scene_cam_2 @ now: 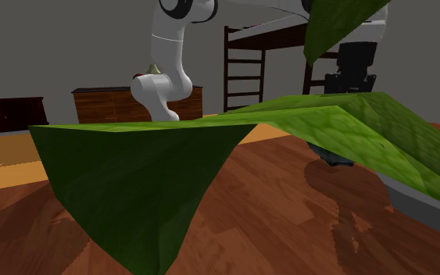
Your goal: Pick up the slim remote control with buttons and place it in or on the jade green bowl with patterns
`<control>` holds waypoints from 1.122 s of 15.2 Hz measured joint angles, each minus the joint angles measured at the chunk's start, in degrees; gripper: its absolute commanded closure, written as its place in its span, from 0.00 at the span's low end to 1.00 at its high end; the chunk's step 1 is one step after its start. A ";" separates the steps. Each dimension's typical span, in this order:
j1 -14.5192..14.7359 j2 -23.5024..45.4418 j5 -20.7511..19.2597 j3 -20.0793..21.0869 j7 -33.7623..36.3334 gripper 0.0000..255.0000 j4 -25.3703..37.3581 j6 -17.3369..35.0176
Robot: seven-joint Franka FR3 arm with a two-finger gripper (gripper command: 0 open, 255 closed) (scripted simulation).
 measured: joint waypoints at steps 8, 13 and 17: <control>-0.03 0.59 -0.31 -0.12 0.29 1.00 -3.07 3.68; -0.04 0.58 -0.31 -0.12 0.29 0.00 -3.12 3.74; -0.04 0.59 -0.30 -0.12 0.29 0.00 -3.13 3.74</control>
